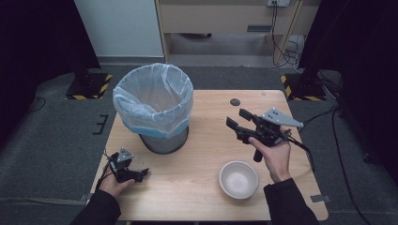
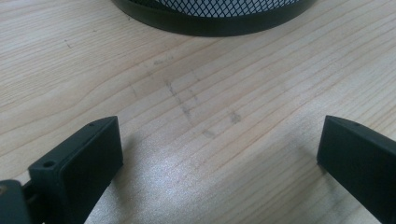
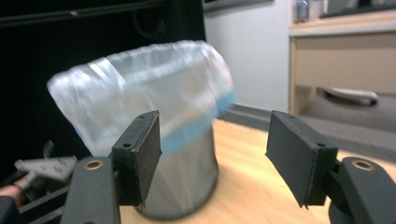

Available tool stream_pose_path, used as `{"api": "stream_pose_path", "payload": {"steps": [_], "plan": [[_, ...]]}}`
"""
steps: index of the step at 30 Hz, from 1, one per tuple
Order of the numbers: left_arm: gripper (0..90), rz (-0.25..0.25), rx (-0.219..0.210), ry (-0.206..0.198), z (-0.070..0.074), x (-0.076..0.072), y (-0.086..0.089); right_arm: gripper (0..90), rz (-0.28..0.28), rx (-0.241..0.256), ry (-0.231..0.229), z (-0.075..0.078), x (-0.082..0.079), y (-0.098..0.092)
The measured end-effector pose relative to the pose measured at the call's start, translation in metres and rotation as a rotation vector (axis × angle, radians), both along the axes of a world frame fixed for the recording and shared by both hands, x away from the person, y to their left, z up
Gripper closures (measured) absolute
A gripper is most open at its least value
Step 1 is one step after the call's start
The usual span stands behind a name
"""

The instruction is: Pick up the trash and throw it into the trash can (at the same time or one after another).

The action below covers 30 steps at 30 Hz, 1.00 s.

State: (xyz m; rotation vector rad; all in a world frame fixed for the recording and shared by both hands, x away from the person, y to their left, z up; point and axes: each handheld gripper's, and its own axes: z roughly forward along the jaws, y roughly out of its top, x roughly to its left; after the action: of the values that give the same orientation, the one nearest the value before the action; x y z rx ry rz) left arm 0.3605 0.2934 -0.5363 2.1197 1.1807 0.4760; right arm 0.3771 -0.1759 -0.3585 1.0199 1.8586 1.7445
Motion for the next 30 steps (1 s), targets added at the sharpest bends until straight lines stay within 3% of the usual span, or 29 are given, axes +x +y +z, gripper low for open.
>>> {"api": "stream_pose_path", "payload": {"steps": [5, 14, 20, 23, 30], "plan": [[0.0, 0.0, 0.0, 0.0, 0.0, 0.0, 0.0, 35.5, -0.015, -0.016, 0.067, -0.034, -0.012, -0.022], [0.0, -0.001, 0.0, 0.001, 0.0, 0.0, 0.0, 35.9, -0.046, -0.151, 0.153, -0.076, -0.023, -0.04], [0.0, -0.006, -0.002, 0.001, 0.0, 0.0, 0.0, 36.9, -0.053, -0.245, 0.235, -0.104, -0.019, -0.048], [0.0, -0.007, 0.0, 0.001, 0.0, 0.0, 0.0, 37.3, -0.049, -0.268, 0.278, -0.116, -0.016, -0.051], [0.0, -0.008, -0.002, 0.001, 0.0, -0.001, 0.0, 38.5, -0.028, -0.342, 0.376, -0.135, -0.013, -0.055]]}}
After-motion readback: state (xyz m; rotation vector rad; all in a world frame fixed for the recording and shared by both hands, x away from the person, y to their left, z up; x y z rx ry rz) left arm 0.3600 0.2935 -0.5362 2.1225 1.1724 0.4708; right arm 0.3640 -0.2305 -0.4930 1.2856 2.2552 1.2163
